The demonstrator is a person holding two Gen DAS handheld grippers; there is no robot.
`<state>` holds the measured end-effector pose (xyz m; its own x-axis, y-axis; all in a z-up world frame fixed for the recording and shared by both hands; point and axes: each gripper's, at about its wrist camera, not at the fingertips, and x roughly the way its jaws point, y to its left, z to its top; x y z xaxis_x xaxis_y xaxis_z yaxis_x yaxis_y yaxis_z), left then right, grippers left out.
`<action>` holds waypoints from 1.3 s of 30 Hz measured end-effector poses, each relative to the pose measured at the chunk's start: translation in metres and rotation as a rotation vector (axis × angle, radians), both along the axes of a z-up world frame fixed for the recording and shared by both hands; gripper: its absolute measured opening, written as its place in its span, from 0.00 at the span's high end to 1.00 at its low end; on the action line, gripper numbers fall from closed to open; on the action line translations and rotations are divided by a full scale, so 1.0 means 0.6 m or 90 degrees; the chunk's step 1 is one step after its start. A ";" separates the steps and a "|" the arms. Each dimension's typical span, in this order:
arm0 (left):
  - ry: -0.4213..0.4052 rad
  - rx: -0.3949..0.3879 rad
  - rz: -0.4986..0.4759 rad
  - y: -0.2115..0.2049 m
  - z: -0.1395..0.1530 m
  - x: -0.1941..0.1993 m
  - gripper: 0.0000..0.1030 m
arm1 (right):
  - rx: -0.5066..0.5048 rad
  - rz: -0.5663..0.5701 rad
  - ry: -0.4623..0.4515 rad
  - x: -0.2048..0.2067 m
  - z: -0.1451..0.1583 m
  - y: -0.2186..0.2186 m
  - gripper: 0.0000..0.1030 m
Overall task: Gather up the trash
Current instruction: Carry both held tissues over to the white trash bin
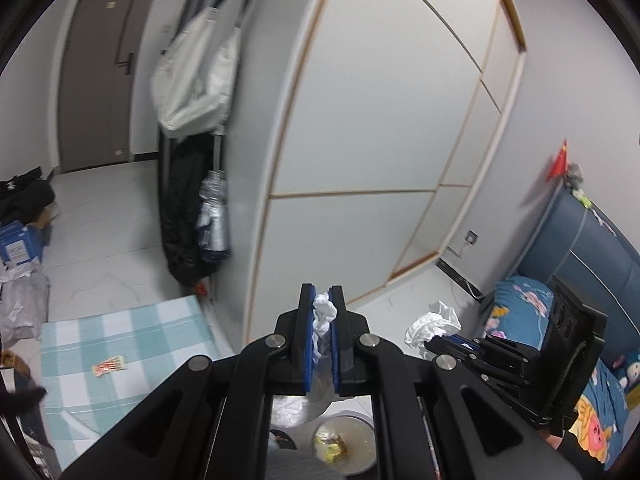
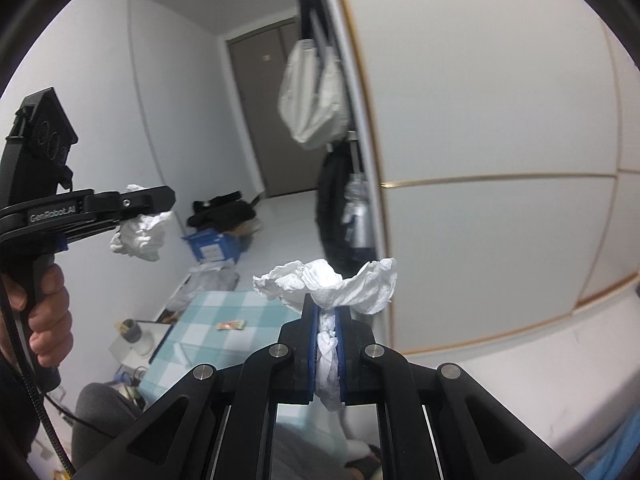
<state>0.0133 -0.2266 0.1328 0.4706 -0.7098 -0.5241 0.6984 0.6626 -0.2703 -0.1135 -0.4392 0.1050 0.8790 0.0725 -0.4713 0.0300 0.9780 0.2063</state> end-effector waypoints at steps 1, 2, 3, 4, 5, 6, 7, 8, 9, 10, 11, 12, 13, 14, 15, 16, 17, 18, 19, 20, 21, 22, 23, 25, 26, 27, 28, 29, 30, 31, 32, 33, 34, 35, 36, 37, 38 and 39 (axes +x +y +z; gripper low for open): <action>0.005 0.001 -0.014 -0.013 -0.007 -0.005 0.97 | 0.000 -0.007 0.002 -0.005 -0.003 -0.009 0.93; 0.008 0.002 -0.022 -0.021 -0.009 -0.009 0.97 | 0.001 -0.017 0.006 -0.013 -0.010 -0.021 0.93; 0.012 0.004 -0.032 -0.031 -0.015 -0.011 0.97 | 0.001 -0.024 0.009 -0.019 -0.015 -0.028 0.93; 0.018 0.007 -0.043 -0.044 -0.023 -0.013 0.97 | 0.002 -0.033 0.015 -0.027 -0.022 -0.040 0.93; 0.023 0.008 -0.054 -0.055 -0.030 -0.014 0.97 | 0.004 -0.042 0.021 -0.037 -0.029 -0.052 0.93; 0.031 0.016 -0.062 -0.069 -0.040 -0.014 0.97 | 0.007 -0.049 0.026 -0.040 -0.038 -0.062 0.93; 0.044 0.028 -0.071 -0.086 -0.054 -0.012 0.97 | 0.009 -0.057 0.032 -0.046 -0.048 -0.071 0.93; 0.056 0.036 -0.078 -0.099 -0.066 -0.012 0.97 | 0.012 -0.066 0.038 -0.049 -0.058 -0.083 0.93; 0.069 0.043 -0.088 -0.111 -0.078 -0.011 0.97 | 0.018 -0.076 0.049 -0.053 -0.074 -0.095 0.93; 0.087 0.053 -0.099 -0.127 -0.095 -0.007 0.97 | 0.021 -0.081 0.058 -0.055 -0.085 -0.105 0.93; 0.098 0.063 -0.106 -0.139 -0.107 -0.006 0.97 | 0.026 -0.089 0.069 -0.058 -0.099 -0.114 0.93; 0.109 0.076 -0.115 -0.153 -0.121 -0.004 0.97 | 0.034 -0.096 0.082 -0.059 -0.115 -0.124 0.93; 0.127 0.089 -0.130 -0.170 -0.138 -0.002 0.97 | 0.041 -0.103 0.095 -0.062 -0.132 -0.134 0.93; 0.142 0.101 -0.143 -0.185 -0.156 0.002 0.97 | 0.043 -0.112 0.109 -0.064 -0.148 -0.143 0.93; 0.153 0.111 -0.151 -0.194 -0.166 0.002 0.97 | 0.042 -0.120 0.120 -0.063 -0.161 -0.149 0.93; 0.166 0.125 -0.160 -0.207 -0.183 0.004 0.97 | 0.044 -0.129 0.134 -0.065 -0.179 -0.158 0.93; 0.176 0.136 -0.167 -0.216 -0.195 0.005 0.97 | 0.050 -0.135 0.148 -0.066 -0.197 -0.165 0.93; 0.187 0.150 -0.175 -0.227 -0.210 0.005 0.97 | 0.055 -0.139 0.160 -0.067 -0.210 -0.170 0.93; 0.196 0.160 -0.178 -0.237 -0.225 0.004 0.97 | 0.061 -0.144 0.173 -0.069 -0.227 -0.176 0.93; 0.206 0.166 -0.183 -0.244 -0.236 0.002 0.97 | 0.072 -0.151 0.185 -0.070 -0.247 -0.184 0.93; 0.231 0.169 -0.192 -0.252 -0.249 0.000 0.97 | 0.082 -0.154 0.194 -0.070 -0.261 -0.188 0.93; 0.248 0.175 -0.196 -0.260 -0.263 -0.003 0.97 | 0.092 -0.159 0.207 -0.069 -0.277 -0.193 0.93; 0.257 0.182 -0.200 -0.266 -0.273 -0.006 0.97 | 0.102 -0.166 0.221 -0.070 -0.296 -0.199 0.93; 0.279 0.204 -0.213 -0.282 -0.299 -0.009 0.97 | 0.117 -0.176 0.243 -0.070 -0.327 -0.207 0.93; 0.289 0.216 -0.220 -0.290 -0.308 -0.011 0.97 | 0.123 -0.179 0.254 -0.070 -0.342 -0.210 0.93; 0.300 0.231 -0.230 -0.297 -0.320 -0.013 0.97 | 0.127 -0.181 0.263 -0.070 -0.352 -0.211 0.93; 0.315 0.252 -0.241 -0.307 -0.337 -0.014 0.97 | 0.131 -0.182 0.273 -0.069 -0.363 -0.212 0.93; 0.325 0.263 -0.248 -0.309 -0.345 -0.015 0.97 | 0.134 -0.180 0.282 -0.066 -0.373 -0.211 0.93; 0.340 0.279 -0.257 -0.317 -0.360 -0.015 0.97 | 0.135 -0.177 0.294 -0.063 -0.385 -0.211 0.93; 0.358 0.295 -0.264 -0.325 -0.376 -0.013 0.97 | 0.136 -0.175 0.299 -0.065 -0.392 -0.209 0.93; 0.372 0.306 -0.270 -0.330 -0.388 -0.010 0.97 | 0.137 -0.171 0.306 -0.063 -0.400 -0.206 0.93; 0.392 0.316 -0.274 -0.335 -0.400 -0.008 0.97 | 0.137 -0.167 0.314 -0.062 -0.410 -0.205 0.93; 0.420 0.326 -0.278 -0.341 -0.419 -0.005 0.97 | 0.134 -0.164 0.322 -0.063 -0.420 -0.203 0.93; 0.437 0.332 -0.280 -0.343 -0.432 -0.001 0.97 | 0.131 -0.160 0.327 -0.066 -0.427 -0.200 0.93; 0.458 0.338 -0.279 -0.346 -0.446 0.002 0.97 | 0.129 -0.153 0.335 -0.069 -0.436 -0.196 0.93; 0.483 0.348 -0.280 -0.351 -0.464 0.004 0.97 | 0.132 -0.146 0.338 -0.071 -0.444 -0.195 0.93; 0.499 0.358 -0.283 -0.355 -0.476 0.004 0.97 | 0.134 -0.141 0.341 -0.075 -0.446 -0.194 0.93; 0.507 0.362 -0.284 -0.356 -0.484 0.006 0.97 | 0.134 -0.137 0.348 -0.079 -0.454 -0.192 0.93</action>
